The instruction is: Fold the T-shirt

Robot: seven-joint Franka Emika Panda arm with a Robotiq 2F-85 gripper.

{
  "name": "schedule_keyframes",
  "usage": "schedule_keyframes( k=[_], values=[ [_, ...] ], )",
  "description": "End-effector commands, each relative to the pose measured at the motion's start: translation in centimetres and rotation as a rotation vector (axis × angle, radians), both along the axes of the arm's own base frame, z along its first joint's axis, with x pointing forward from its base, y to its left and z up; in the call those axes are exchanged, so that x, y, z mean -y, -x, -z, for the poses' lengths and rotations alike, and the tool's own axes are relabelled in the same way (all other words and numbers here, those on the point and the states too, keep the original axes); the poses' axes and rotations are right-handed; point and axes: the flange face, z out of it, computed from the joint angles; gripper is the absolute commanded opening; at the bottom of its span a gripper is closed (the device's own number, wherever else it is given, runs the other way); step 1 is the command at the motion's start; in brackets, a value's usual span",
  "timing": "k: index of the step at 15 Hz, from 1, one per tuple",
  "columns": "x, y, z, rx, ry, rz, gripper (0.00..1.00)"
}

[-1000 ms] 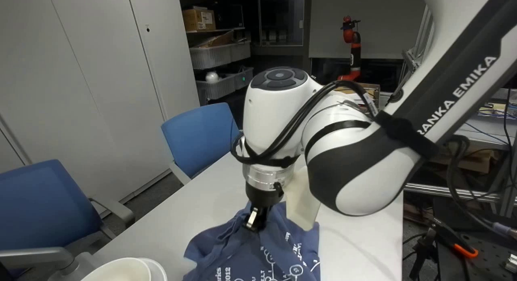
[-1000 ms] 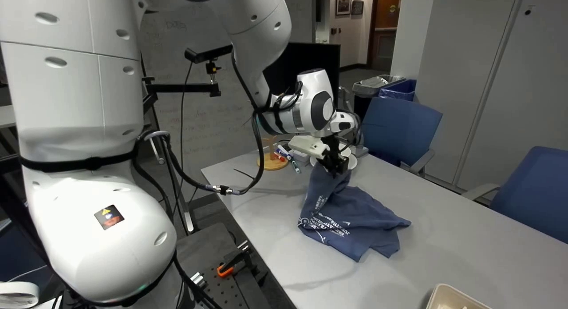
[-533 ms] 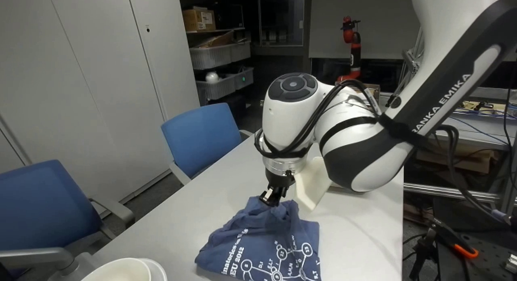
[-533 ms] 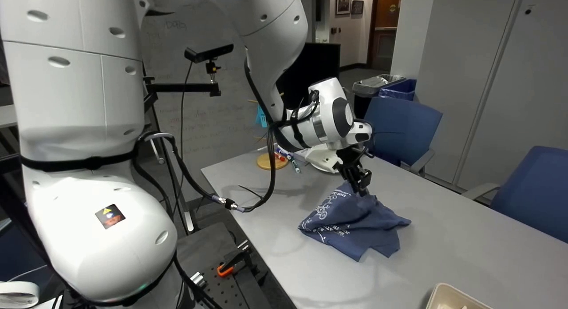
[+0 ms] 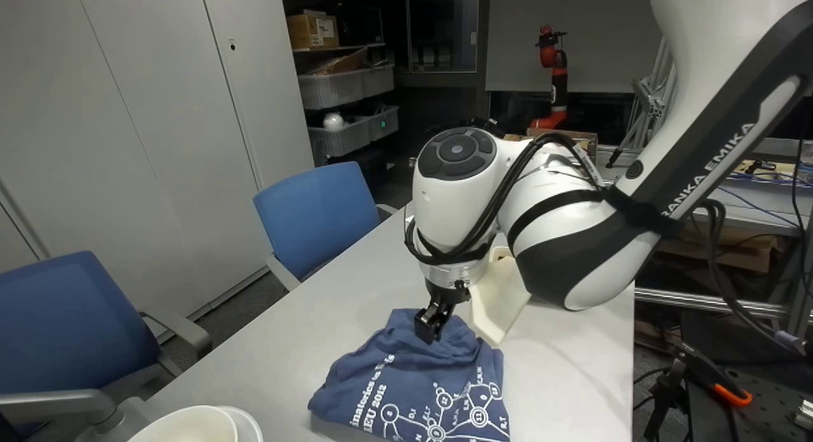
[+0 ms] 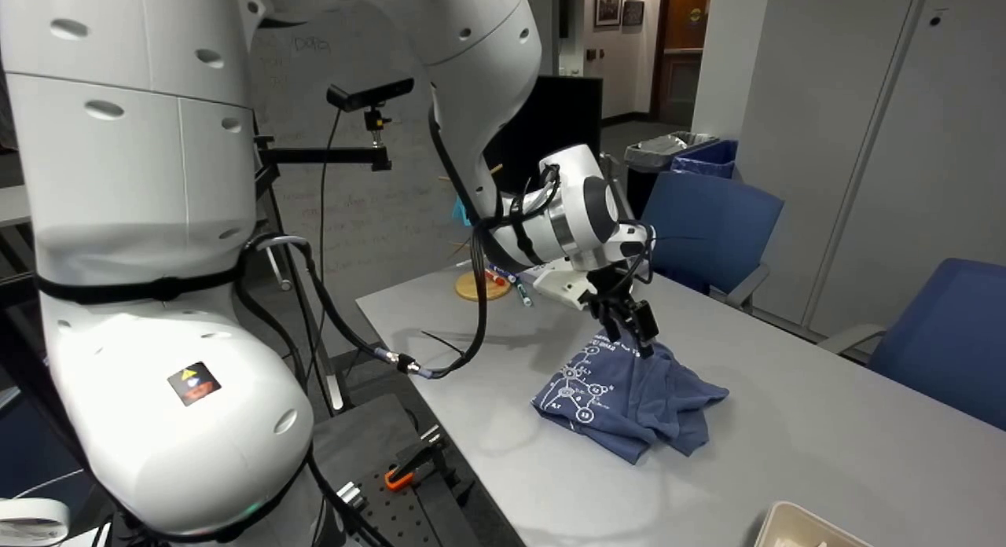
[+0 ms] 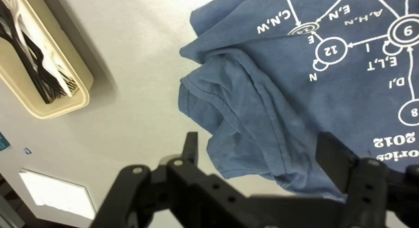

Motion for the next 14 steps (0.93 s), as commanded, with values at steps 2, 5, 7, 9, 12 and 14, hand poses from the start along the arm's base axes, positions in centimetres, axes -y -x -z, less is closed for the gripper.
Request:
schedule_keyframes(
  k=[2,5,7,9,12,14],
  values=[
    [-1.1,1.7,-0.1,-0.046,0.027,-0.043,1.0],
    [-2.2,3.3,-0.4,-0.115,0.012,-0.124,1.0],
    [-2.8,4.6,-1.2,-0.164,-0.005,-0.196,1.0],
    [-3.1,6.0,-2.5,-0.219,-0.023,-0.277,1.0],
    [-3.1,7.9,-5.3,-0.281,-0.028,-0.387,1.0],
    [-3.0,9.1,-7.5,-0.296,-0.018,-0.436,1.0]
  ],
)
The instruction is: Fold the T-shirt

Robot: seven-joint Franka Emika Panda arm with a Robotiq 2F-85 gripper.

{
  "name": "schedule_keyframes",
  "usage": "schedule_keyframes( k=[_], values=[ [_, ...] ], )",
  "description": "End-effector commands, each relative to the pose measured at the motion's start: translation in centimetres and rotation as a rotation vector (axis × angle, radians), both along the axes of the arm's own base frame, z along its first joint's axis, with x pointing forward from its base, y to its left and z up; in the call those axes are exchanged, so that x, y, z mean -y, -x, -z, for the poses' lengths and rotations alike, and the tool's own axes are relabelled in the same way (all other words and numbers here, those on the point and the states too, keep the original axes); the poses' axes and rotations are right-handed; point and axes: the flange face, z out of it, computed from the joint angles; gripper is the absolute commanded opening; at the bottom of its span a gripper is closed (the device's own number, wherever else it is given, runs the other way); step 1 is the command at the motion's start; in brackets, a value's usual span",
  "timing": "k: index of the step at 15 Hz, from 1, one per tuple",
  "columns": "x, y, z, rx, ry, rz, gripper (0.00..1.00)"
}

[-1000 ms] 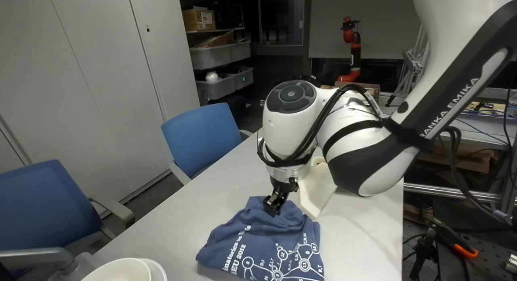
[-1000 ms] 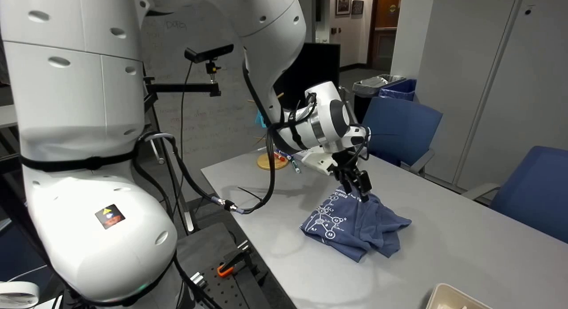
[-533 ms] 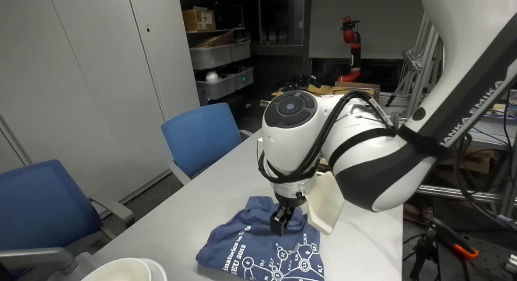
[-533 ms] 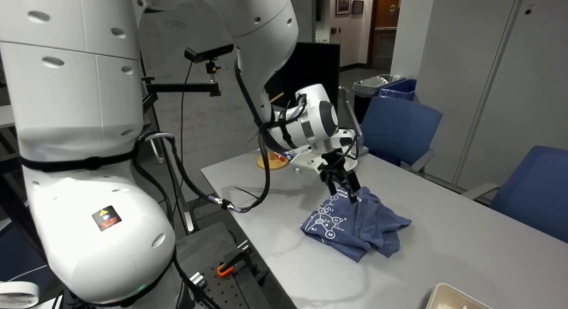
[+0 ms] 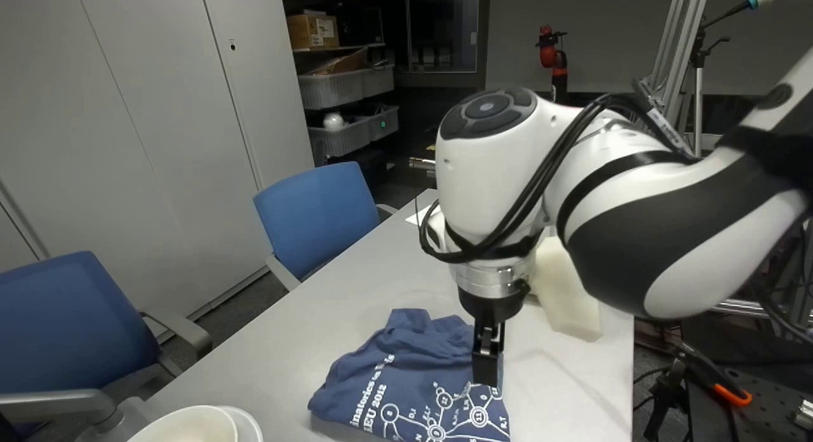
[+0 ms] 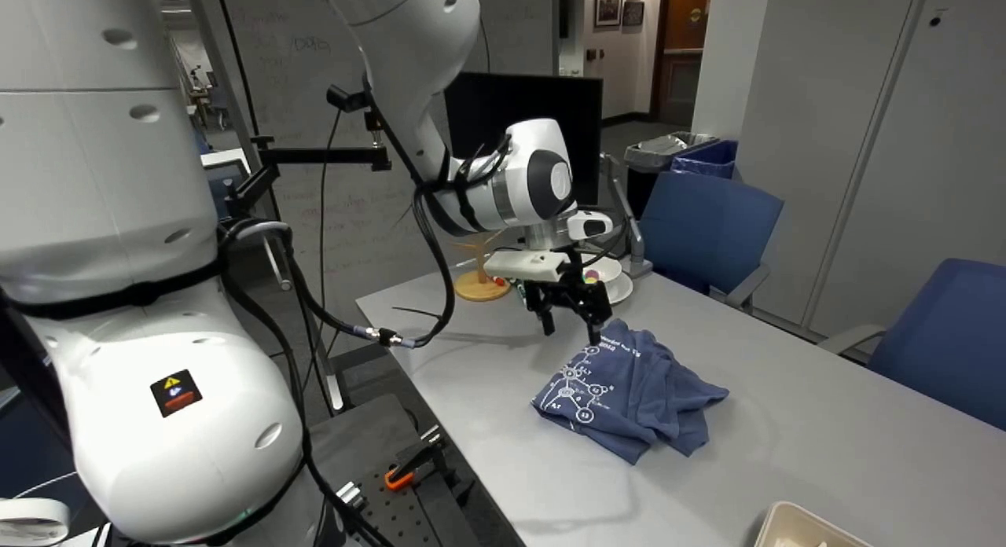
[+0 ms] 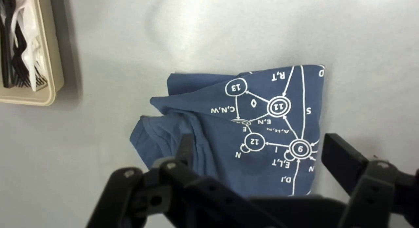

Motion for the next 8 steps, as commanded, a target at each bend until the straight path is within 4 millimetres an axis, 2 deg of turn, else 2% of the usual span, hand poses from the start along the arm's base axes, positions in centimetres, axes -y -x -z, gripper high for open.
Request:
schedule_keyframes(
  k=[1,5,8],
  values=[
    [0.8,3.2,-4.8,-0.024,0.0,-0.099,1.0],
    [0.9,5.5,-9.1,0.014,-0.003,-0.174,1.0],
    [1.2,7.3,-11.5,0.06,-0.022,-0.211,1.0]
  ],
)
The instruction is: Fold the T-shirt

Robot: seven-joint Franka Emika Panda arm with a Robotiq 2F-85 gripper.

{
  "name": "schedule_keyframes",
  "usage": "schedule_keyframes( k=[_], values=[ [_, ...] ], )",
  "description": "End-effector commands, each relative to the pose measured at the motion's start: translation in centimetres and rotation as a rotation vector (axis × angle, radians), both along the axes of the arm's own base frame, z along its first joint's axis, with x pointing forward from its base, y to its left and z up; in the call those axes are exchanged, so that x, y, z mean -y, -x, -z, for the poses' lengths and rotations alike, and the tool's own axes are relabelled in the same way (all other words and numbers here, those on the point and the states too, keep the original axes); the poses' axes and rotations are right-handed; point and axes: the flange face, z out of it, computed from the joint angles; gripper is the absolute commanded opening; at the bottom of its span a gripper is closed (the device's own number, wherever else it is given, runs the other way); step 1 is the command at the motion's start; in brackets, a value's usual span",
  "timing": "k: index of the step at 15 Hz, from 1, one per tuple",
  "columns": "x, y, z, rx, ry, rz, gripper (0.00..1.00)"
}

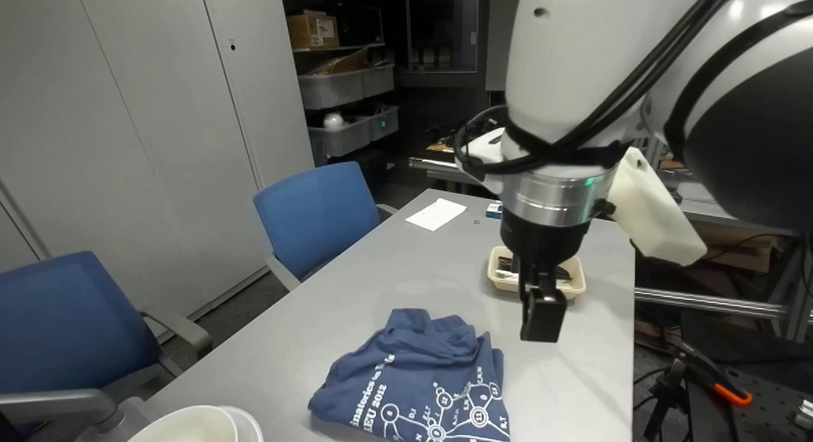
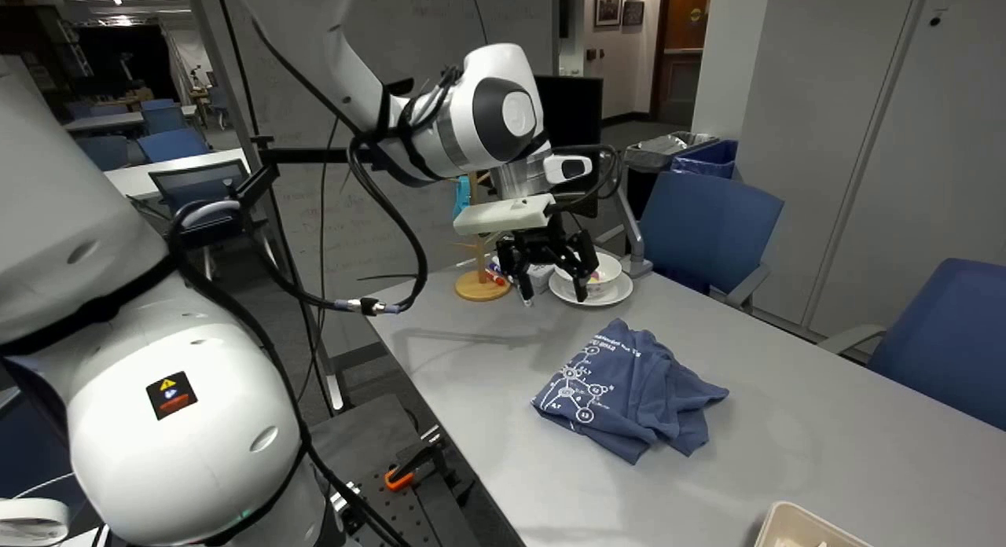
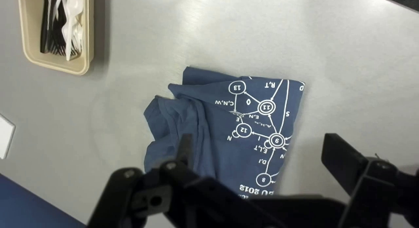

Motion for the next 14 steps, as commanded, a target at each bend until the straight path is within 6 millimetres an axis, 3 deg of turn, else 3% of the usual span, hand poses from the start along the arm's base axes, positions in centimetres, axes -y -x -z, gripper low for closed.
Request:
schedule_keyframes(
  k=[1,5,6,10,14],
  values=[
    [1.0,3.2,-3.2,0.039,-0.031,-0.045,1.0],
    [2.5,6.0,-5.7,0.098,-0.088,-0.073,1.0],
    [1.1,3.6,-4.3,0.071,-0.055,-0.052,1.0],
    [2.0,5.3,-5.4,0.101,-0.069,-0.062,1.0],
    [2.0,5.4,-5.4,0.101,-0.069,-0.062,1.0]
  ],
)
